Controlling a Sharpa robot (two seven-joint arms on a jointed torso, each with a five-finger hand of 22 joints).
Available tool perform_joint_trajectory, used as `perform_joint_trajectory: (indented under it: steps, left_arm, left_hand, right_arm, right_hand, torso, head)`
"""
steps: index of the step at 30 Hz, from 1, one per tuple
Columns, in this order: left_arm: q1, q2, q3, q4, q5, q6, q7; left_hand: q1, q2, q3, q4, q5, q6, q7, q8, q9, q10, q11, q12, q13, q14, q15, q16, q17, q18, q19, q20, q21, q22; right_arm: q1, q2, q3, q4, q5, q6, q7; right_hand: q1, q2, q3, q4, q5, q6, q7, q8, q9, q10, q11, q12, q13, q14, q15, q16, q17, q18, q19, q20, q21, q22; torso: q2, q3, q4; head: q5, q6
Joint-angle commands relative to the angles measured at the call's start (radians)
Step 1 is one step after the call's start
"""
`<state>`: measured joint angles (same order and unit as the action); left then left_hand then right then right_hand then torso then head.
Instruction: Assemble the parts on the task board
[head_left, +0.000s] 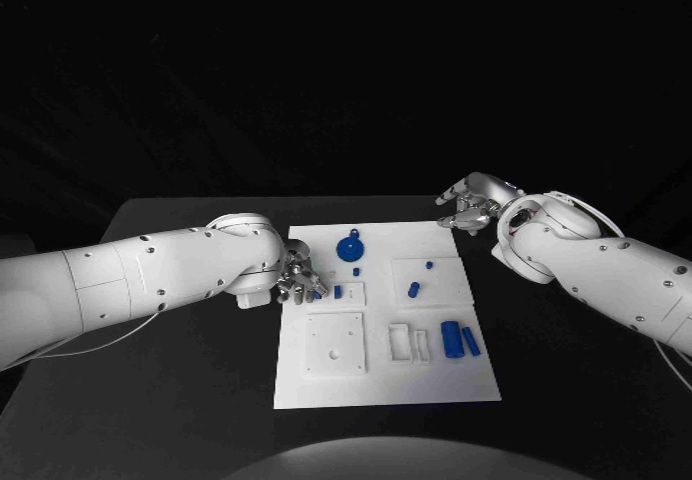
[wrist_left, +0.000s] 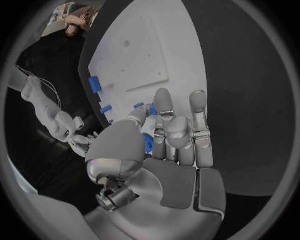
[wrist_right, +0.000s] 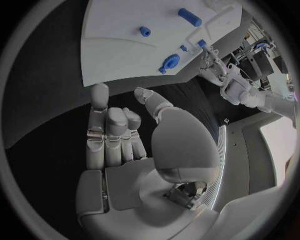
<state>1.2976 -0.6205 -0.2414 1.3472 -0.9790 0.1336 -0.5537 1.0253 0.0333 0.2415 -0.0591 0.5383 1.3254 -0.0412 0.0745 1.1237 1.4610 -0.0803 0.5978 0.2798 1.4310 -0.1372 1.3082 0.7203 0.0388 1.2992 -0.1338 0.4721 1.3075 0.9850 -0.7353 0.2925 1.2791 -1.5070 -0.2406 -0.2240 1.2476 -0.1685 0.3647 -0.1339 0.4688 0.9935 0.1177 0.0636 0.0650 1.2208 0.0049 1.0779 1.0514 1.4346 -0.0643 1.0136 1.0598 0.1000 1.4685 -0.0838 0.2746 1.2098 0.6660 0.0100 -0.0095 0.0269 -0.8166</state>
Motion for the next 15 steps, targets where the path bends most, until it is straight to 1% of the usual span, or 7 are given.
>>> perform_joint_trajectory:
  steps: [1,7,9,10,11,12,15]
  left_arm:
    - [-0.001,0.001,0.0,0.005,-0.001,0.013,-0.003]
    - [-0.001,0.003,0.0,0.001,0.0,0.007,-0.002]
    - [-0.001,0.004,0.0,-0.001,0.001,0.006,-0.001]
    - [-0.001,0.005,0.0,-0.003,0.001,0.006,-0.001]
    - [-0.002,0.006,0.0,-0.005,0.001,0.005,-0.001]
    - [-0.002,0.006,0.0,-0.005,0.001,0.005,-0.001]
    - [-0.004,0.009,0.0,-0.011,0.001,0.005,-0.001]
  left_hand:
    - [0.013,0.021,0.065,-0.073,-0.001,-0.003,-0.002,-0.003,0.001,0.055,0.0,0.004,-0.001,-0.002,0.007,-0.002,0.001,0.008,0.002,0.007,0.002,0.017]
    - [0.005,0.02,0.058,-0.066,-0.01,-0.004,-0.002,-0.003,0.001,0.055,0.0,0.004,-0.001,-0.002,0.006,-0.002,0.0,0.008,0.003,0.007,0.002,0.017]
    - [0.002,0.016,0.051,-0.059,-0.026,-0.005,-0.003,-0.004,0.0,0.055,0.0,0.004,-0.001,-0.003,0.006,-0.003,-0.001,0.007,0.002,0.007,0.002,0.017]
    - [-0.001,0.01,0.042,-0.053,-0.044,-0.005,-0.004,-0.004,-0.002,0.055,0.0,0.003,-0.001,-0.003,0.006,-0.004,-0.002,0.007,0.002,0.007,0.001,0.016]
    - [-0.001,0.005,0.035,-0.047,-0.053,-0.006,-0.004,-0.005,-0.004,0.055,-0.001,0.003,-0.001,-0.003,0.006,-0.005,-0.003,0.006,0.003,0.006,0.001,0.016]
    - [0.0,0.004,0.033,-0.044,-0.055,-0.006,-0.005,-0.005,-0.005,0.055,-0.001,0.003,-0.001,-0.003,0.006,-0.005,-0.004,0.006,0.003,0.006,0.001,0.016]
    - [0.004,-0.009,0.01,-0.019,-0.074,-0.006,-0.007,-0.005,-0.01,0.055,-0.002,0.002,-0.001,-0.004,0.004,-0.007,-0.006,0.003,0.004,0.003,-0.002,0.015]
  right_arm:
    - [-0.001,0.0,0.0,0.001,-0.009,0.013,0.002]
    - [-0.001,0.0,0.0,0.001,-0.009,0.012,0.002]
    - [-0.001,0.0,0.0,0.001,-0.009,0.012,0.002]
    - [-0.001,-0.001,0.0,0.001,-0.009,0.012,0.002]
    - [-0.001,-0.001,0.0,0.001,-0.009,0.012,0.002]
    - [-0.001,-0.001,0.0,0.001,-0.009,0.012,0.002]
    - [-0.001,-0.001,0.0,0.002,-0.009,0.011,0.002]
  right_hand:
    - [-0.007,0.0,0.004,-0.002,0.004,0.008,0.0,-0.001,-0.001,-0.003,-0.004,-0.003,-0.001,0.002,-0.005,-0.006,-0.001,0.005,0.032,-0.006,0.003,-0.001]
    - [-0.007,0.0,0.004,-0.002,0.004,0.008,0.0,-0.001,-0.001,-0.003,-0.004,-0.003,-0.001,0.002,-0.005,-0.006,-0.001,0.005,0.032,-0.006,0.003,-0.001]
    - [-0.007,0.0,0.004,-0.002,0.004,0.008,0.0,-0.001,-0.001,-0.003,-0.004,-0.003,-0.001,0.002,-0.005,-0.006,-0.001,0.005,0.032,-0.006,0.003,-0.001]
    - [-0.007,0.0,0.004,-0.002,0.004,0.008,0.0,-0.001,-0.001,-0.003,-0.004,-0.003,-0.001,0.002,-0.005,-0.006,-0.001,0.005,0.032,-0.006,0.003,-0.001]
    - [-0.007,0.0,0.004,-0.002,0.004,0.008,0.0,-0.001,-0.001,-0.003,-0.004,-0.003,-0.001,0.002,-0.005,-0.007,-0.001,0.005,0.032,-0.006,0.003,-0.001]
    - [-0.009,0.001,0.003,-0.002,0.005,0.008,0.0,-0.002,-0.001,-0.004,-0.004,-0.004,-0.002,0.001,-0.005,-0.007,-0.002,0.005,0.032,-0.006,0.003,-0.001]
    - [-0.01,0.001,0.003,-0.003,0.005,0.008,0.0,-0.002,-0.001,-0.004,-0.004,-0.005,-0.003,0.001,-0.004,-0.008,-0.002,0.005,0.032,-0.006,0.002,-0.002]
  torso:
    - [0.0,0.0006,-0.0005]
    - [0.0,0.0008,-0.0015]
    - [0.0,0.0009,-0.0014]
    - [0.0,0.0009,-0.0016]
    - [0.0,0.0008,-0.0013]
    - [0.0,0.0009,-0.0015]
    - [0.0,0.001,-0.0014]
  head:
    - [0.0,-0.001]
    - [0.0,0.0]
    - [0.0,0.0]
    - [0.0,0.0]
    - [0.0,0.0]
    - [-0.001,0.0]
    - [-0.001,0.0]
